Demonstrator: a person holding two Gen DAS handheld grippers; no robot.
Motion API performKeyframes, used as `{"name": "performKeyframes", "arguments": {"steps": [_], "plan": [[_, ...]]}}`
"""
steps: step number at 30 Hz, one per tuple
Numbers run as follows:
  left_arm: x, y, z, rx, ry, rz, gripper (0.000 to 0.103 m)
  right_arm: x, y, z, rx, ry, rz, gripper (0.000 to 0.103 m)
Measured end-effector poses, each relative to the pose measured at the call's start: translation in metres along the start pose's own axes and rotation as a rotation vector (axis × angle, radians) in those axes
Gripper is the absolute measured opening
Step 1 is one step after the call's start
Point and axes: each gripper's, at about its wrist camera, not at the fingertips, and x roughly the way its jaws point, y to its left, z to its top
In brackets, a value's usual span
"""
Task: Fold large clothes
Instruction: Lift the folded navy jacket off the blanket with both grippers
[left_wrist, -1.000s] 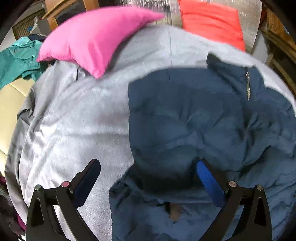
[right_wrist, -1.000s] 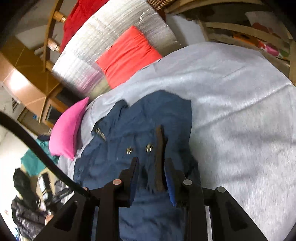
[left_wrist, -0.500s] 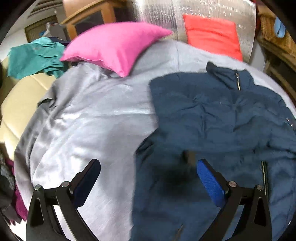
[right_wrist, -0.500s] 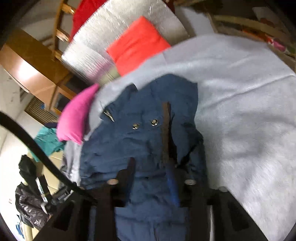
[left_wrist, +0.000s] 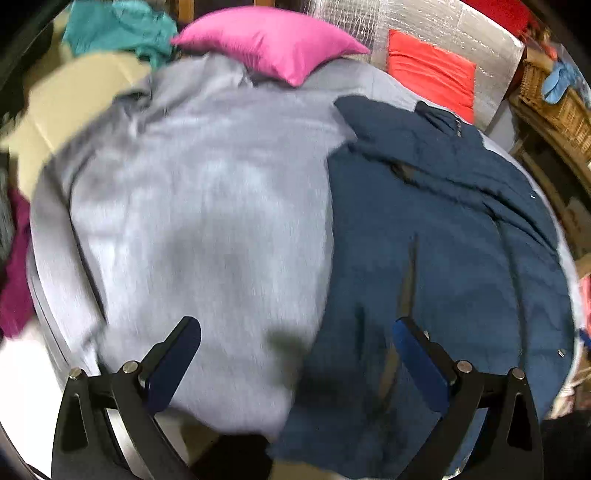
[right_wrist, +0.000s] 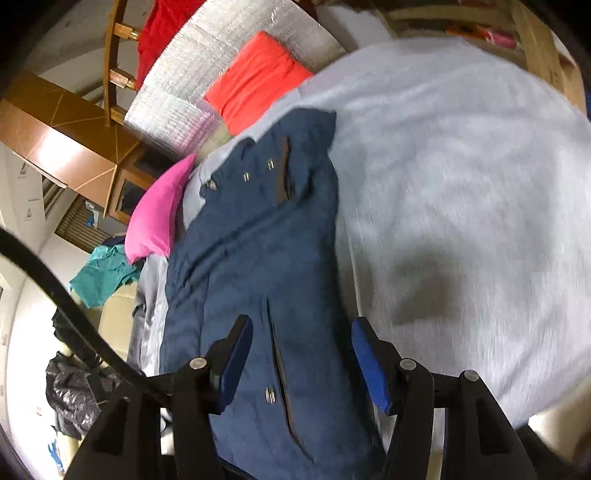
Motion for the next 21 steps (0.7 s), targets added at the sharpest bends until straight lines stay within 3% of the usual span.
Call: {"name": "performKeyframes", "arguments": {"steps": [13,17,21], "plan": [[0.012,-0.003,-0.041,-0.007,0.109,-0.079,0.103,-0.009,-0.027,-0.048,0.051,0.064,0.020,0.060],[0.009,-0.016,-0.047,0.046,0.100,-0.119,0.085,-0.016,-0.031,-0.062,0.050,0.079,0.008,0.061],[0.018,-0.028,-0.051,0.082,0.133,-0.107,0.085,-0.020,-0.038,-0.073,0.058,0.088,-0.006,0.061]]}}
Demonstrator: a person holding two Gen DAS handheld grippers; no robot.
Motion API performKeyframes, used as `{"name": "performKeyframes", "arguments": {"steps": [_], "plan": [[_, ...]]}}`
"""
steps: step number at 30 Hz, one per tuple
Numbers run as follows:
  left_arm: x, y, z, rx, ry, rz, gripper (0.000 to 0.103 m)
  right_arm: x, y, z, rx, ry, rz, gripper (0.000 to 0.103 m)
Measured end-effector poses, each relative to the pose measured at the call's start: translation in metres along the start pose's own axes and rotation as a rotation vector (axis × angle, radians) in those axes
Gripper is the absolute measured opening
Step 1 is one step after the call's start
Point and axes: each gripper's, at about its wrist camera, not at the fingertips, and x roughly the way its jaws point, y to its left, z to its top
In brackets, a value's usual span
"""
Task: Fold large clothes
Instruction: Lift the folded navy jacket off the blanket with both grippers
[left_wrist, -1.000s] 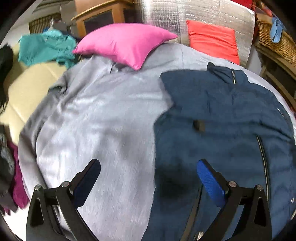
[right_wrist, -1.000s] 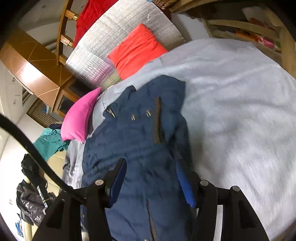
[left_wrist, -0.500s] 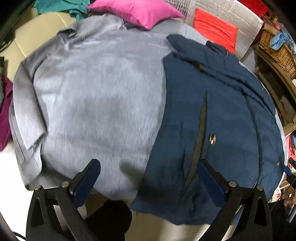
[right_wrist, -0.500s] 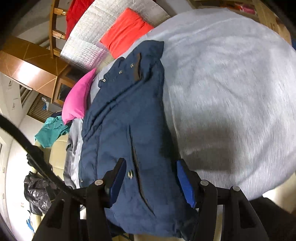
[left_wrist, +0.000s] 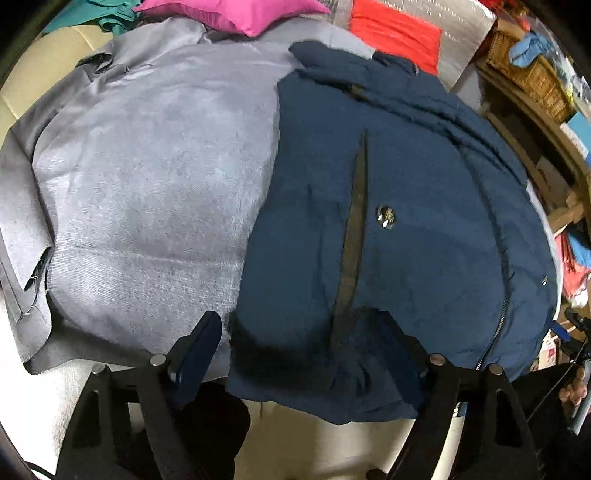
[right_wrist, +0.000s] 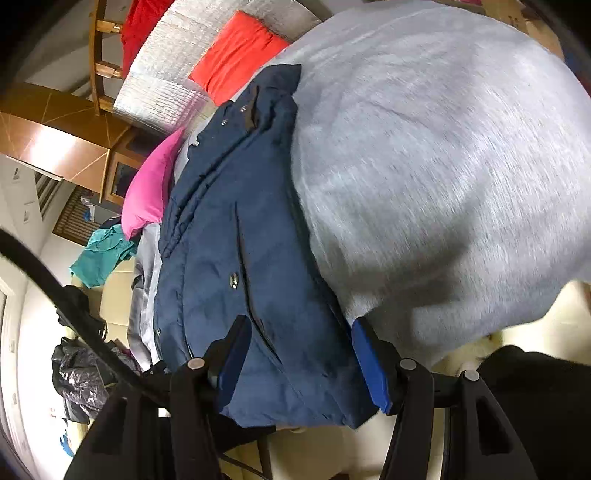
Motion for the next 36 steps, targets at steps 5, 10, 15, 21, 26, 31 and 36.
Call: {"name": "performKeyframes", "arguments": {"steps": [5,10,15,21,26,31,36], "plan": [[0.015,-0.002,-0.001,-0.011,0.051,-0.014,0.085,0.025,-0.003,-0.008,-0.023,0.061,-0.088,0.062],[0.012,-0.013,-0.006,0.017,0.038,-0.062,0.079,0.037,0.026,-0.029,-0.198,0.113,-0.129,0.039],[0.011,-0.016,-0.007,0.023,0.037,-0.091,0.067,0.030,0.046,-0.045,-0.308,0.103,-0.054,0.028],[0.018,-0.008,-0.003,0.021,0.074,-0.068,0.079,0.047,0.029,-0.037,-0.199,0.152,-0.062,0.034],[0.006,-0.008,-0.001,0.011,0.026,-0.134,0.043,0.033,0.053,-0.044,-0.318,0.100,0.030,0.031],[0.004,-0.011,0.001,0.019,0.020,-0.179,0.048,0.027,0.056,-0.041,-0.311,0.078,0.122,0.035],[0.011,-0.020,0.001,0.038,0.050,-0.183,0.063,0.049,0.043,-0.037,-0.249,0.144,0.035,0.043]]}}
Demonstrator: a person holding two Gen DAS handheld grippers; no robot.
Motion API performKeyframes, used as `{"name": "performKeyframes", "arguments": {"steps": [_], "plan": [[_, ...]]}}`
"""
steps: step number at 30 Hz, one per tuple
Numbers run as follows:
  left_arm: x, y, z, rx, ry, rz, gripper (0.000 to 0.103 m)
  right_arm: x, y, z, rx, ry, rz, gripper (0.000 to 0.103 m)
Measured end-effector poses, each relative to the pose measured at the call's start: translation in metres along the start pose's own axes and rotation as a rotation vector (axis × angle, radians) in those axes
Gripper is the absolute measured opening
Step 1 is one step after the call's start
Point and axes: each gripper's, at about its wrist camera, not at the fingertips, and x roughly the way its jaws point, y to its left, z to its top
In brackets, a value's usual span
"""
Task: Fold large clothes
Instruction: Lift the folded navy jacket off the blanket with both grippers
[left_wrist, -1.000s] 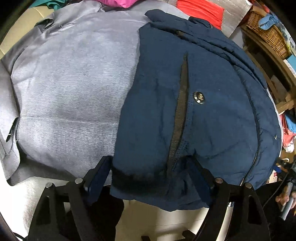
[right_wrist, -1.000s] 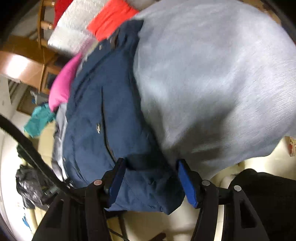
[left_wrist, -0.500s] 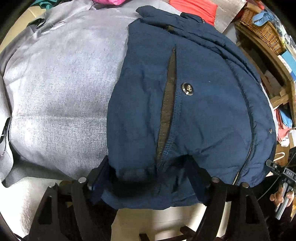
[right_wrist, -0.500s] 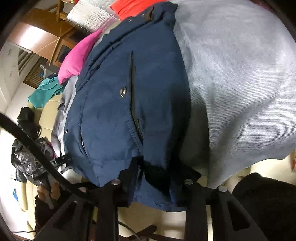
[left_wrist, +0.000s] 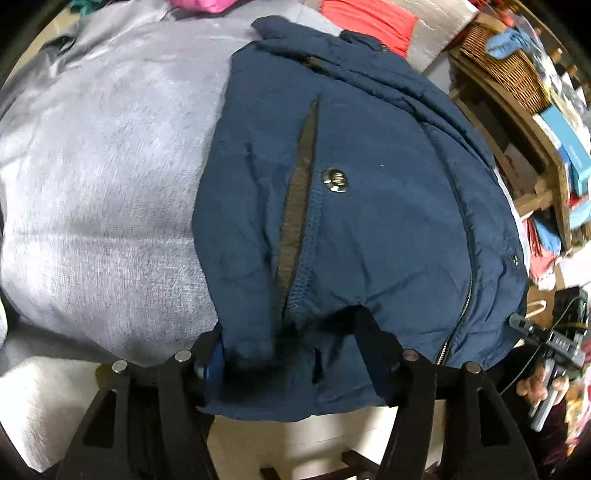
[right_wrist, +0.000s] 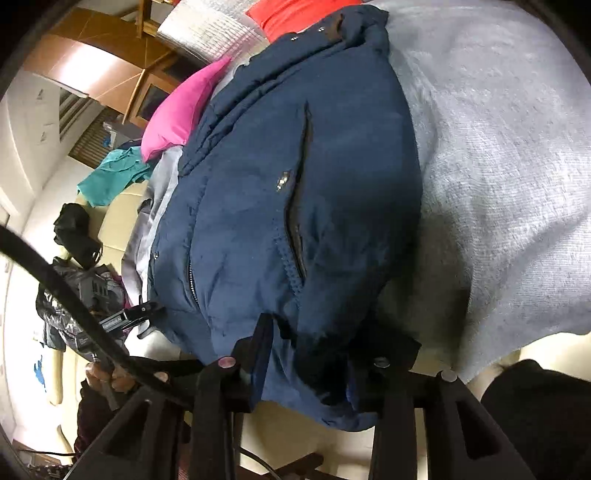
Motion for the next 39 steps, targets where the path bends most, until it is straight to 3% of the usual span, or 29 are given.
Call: {"name": "performKeyframes", "arguments": {"steps": [2,3,5,7,8,10,12,13,14,16,17,18,19,21,22,23,25,28,31,32,34,37,39], "plan": [[-0.005,-0.007,0.000,0.028,-0.028,-0.009,0.046,-0.008,0.007,-0.002,-0.048,-0.029,0.047,0.043],[-0.007,-0.010,0.000,0.035,-0.040,-0.012,0.045,-0.012,0.012,-0.002,-0.069,-0.046,0.075,0.043],[-0.008,-0.011,0.001,0.030,-0.048,-0.028,0.044,-0.014,0.018,-0.001,-0.084,-0.071,0.119,0.043],[-0.005,-0.005,0.005,0.007,-0.031,-0.030,0.047,-0.008,0.014,-0.001,-0.052,-0.053,0.110,0.043],[-0.004,-0.001,0.005,-0.008,-0.022,-0.029,0.058,-0.002,0.007,0.000,-0.019,-0.027,0.083,0.043],[0.004,0.005,0.006,-0.043,0.007,-0.058,0.070,0.006,0.000,0.000,0.007,-0.007,0.063,0.044],[0.005,-0.002,0.007,-0.008,0.002,-0.037,0.070,0.007,0.004,0.000,-0.007,-0.012,0.089,0.064],[0.005,-0.007,0.007,0.021,-0.007,-0.021,0.068,0.008,0.007,-0.001,-0.016,-0.017,0.096,0.067],[0.004,-0.012,0.006,0.040,-0.022,-0.002,0.056,0.008,0.011,-0.003,-0.036,-0.023,0.090,0.068],[-0.003,-0.016,0.005,0.060,-0.052,0.008,0.039,0.006,0.023,-0.007,-0.109,-0.041,0.071,0.050],[-0.008,-0.014,0.005,0.053,-0.074,-0.014,0.032,0.004,0.029,-0.008,-0.141,-0.054,0.077,0.033],[-0.011,-0.010,0.006,0.047,-0.090,-0.033,0.029,-0.001,0.034,-0.008,-0.169,-0.077,0.101,0.024],[-0.017,-0.009,0.006,0.042,-0.114,-0.061,0.028,-0.010,0.030,-0.008,-0.178,-0.091,0.127,0.023],[-0.021,-0.009,0.008,0.043,-0.133,-0.099,0.028,-0.016,0.030,-0.007,-0.172,-0.115,0.167,0.023],[-0.020,-0.009,0.008,0.043,-0.119,-0.103,0.034,-0.013,0.029,-0.006,-0.163,-0.105,0.159,0.023],[-0.013,-0.009,0.008,0.035,-0.081,-0.106,0.054,-0.004,0.024,-0.005,-0.141,-0.074,0.128,0.023],[0.003,-0.006,0.007,0.022,0.000,-0.103,0.067,0.008,0.018,-0.004,-0.099,-0.024,0.086,0.028],[0.000,-0.020,0.004,0.080,-0.016,-0.095,0.066,0.008,0.017,-0.003,-0.096,-0.018,0.100,0.032],[-0.006,-0.030,0.005,0.105,-0.046,-0.111,0.044,-0.001,0.030,-0.007,-0.173,-0.053,0.151,0.031],[-0.005,-0.029,0.005,0.101,-0.041,-0.104,0.042,-0.001,0.033,-0.007,-0.184,-0.057,0.164,0.031],[0.005,-0.023,0.007,0.076,-0.008,-0.090,0.042,0.006,0.027,-0.006,-0.162,-0.035,0.144,0.031],[0.014,-0.021,0.015,0.058,0.019,-0.106,0.053,0.022,0.019,-0.003,-0.092,-0.004,0.109,0.033],[0.014,-0.029,0.014,0.104,0.007,-0.081,0.052,0.021,0.022,-0.001,-0.098,-0.009,0.135,0.050]]}}
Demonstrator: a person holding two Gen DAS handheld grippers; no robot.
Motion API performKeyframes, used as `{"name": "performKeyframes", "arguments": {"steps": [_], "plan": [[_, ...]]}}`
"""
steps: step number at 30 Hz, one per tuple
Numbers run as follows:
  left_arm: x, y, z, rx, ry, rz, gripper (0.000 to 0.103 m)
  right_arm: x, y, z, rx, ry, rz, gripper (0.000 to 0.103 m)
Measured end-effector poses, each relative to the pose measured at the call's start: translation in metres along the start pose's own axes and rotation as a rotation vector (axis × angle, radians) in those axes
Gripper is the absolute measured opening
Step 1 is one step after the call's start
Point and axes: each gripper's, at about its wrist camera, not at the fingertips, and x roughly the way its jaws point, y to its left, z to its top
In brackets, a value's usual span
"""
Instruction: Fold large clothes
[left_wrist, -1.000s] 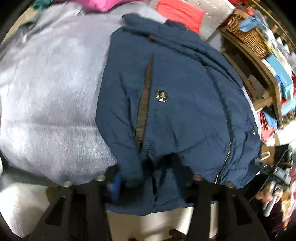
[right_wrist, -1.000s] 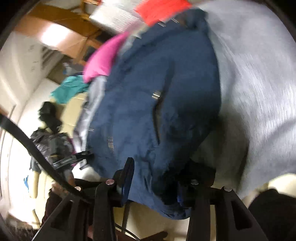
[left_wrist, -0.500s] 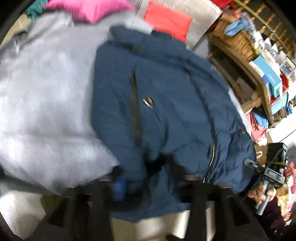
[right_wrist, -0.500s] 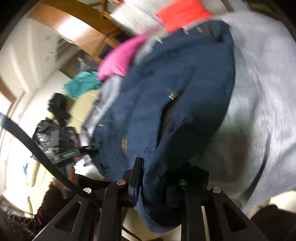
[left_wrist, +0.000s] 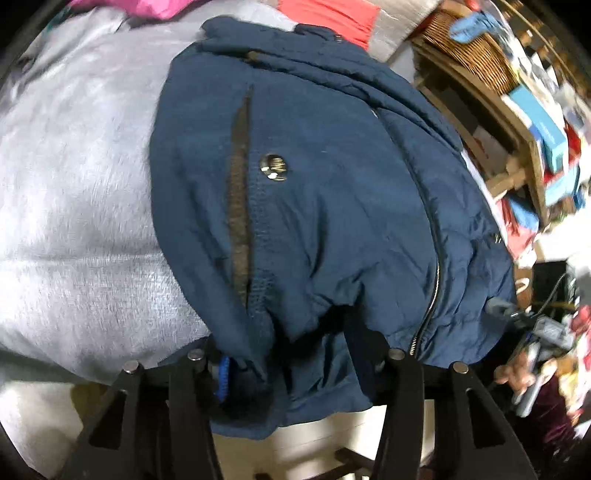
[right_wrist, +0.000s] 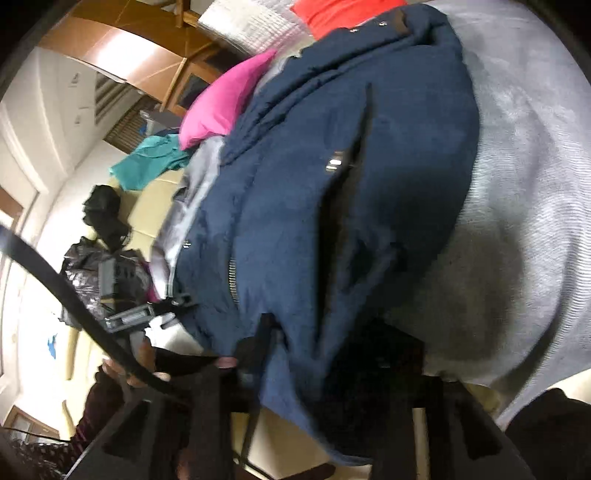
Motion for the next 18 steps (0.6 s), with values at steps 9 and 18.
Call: {"name": "performKeyframes", "arguments": {"steps": [9,18], "plan": [[-0.012,-0.011,-0.002,0.053,-0.073,-0.004,0.016,-0.009,0.031,-0.006,-0.167,-0.052,-0.073,0.017],[-0.060,-0.019,-0.022,0.055,-0.205,-0.147,0.014,-0.066,0.060,-0.022,-0.225,-0.180,0.009,0.014]]}}
